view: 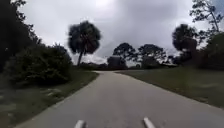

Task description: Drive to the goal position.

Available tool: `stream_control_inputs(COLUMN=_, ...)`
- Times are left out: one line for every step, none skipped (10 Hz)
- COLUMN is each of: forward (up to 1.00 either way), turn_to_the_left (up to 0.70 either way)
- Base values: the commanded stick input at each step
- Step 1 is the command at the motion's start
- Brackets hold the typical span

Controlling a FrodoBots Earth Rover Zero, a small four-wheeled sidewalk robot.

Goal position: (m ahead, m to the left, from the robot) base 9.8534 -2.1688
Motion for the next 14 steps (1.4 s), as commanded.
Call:
stream_control_inputs(forward=0.85, turn_to_the_left=0.0)
stream_control_inputs(forward=0.85, turn_to_the_left=0.0)
stream_control_inputs(forward=0.85, turn_to_the_left=0.0)
stream_control_inputs(forward=0.85, turn_to_the_left=0.0)
stream_control_inputs(forward=0.85, turn_to_the_left=0.0)
stream_control_inputs(forward=0.85, turn_to_the_left=0.0)
stream_control_inputs(forward=0.85, turn_to_the_left=0.0)
stream_control_inputs(forward=0.85, turn_to_the_left=0.0)
stream_control_inputs(forward=0.85, turn_to_the_left=0.0)
stream_control_inputs(forward=0.85, turn_to_the_left=0.0)
stream_control_inputs(forward=0.85, turn_to_the_left=0.0)
stream_control_inputs(forward=0.85, turn_to_the_left=0.0)
stream_control_inputs(forward=0.85, turn_to_the_left=0.0)
stream_control_inputs(forward=0.85, turn_to_the_left=0.0)
